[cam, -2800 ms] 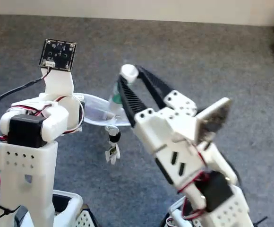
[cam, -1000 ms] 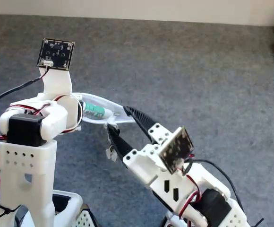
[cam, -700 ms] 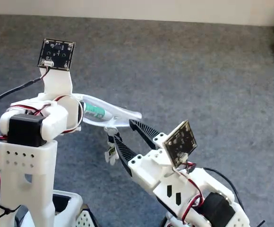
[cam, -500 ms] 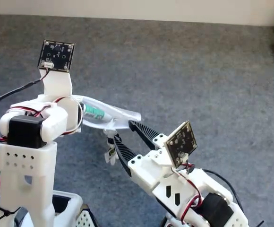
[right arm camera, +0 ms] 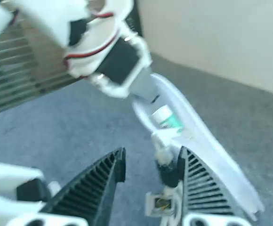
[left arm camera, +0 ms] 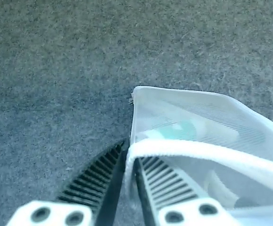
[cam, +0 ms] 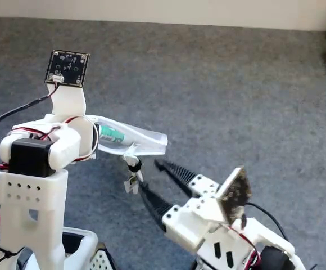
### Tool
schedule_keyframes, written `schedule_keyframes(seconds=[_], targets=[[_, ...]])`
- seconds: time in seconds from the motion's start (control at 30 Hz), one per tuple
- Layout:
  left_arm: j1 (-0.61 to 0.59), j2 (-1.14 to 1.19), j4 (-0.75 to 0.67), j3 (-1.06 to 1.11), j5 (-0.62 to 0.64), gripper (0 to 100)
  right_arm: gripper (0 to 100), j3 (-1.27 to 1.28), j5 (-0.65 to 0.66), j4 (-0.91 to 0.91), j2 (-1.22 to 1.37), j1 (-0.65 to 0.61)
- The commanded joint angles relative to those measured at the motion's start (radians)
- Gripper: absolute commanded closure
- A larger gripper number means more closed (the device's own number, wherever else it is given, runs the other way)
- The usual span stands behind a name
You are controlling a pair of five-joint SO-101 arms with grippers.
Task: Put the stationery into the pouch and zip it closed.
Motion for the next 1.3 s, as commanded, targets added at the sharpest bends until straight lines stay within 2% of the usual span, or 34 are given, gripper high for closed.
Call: schedule_keyframes(seconds=[0.0,0.13,0.4,0.7,0.87,1.07,1.27], targets=[[-0.016,0.030,-0.003,0.013,-0.002,99,83.3,0.031,-0.011,0.012,0.022,-0.065],[-0.016,0.030,-0.003,0.013,-0.002,99,83.3,0.162,-0.008,-0.093,0.030,-0.068],[-0.016,0.030,-0.003,0.013,-0.002,99,83.3,0.337,-0.003,-0.337,0.035,0.059],[-0.015,0.030,-0.003,0.013,-0.002,99,83.3,0.441,-0.003,-0.510,0.036,0.064],[-0.015,0.030,-0.003,0.015,-0.002,99,84.0,0.447,0.028,-0.519,0.031,0.064],[-0.015,0.030,-0.003,0.015,-0.002,99,99.5,0.438,0.031,-0.519,0.028,0.064],[-0.015,0.030,-0.003,0.015,-0.002,99,98.8,0.443,0.028,-0.519,0.028,0.064]])
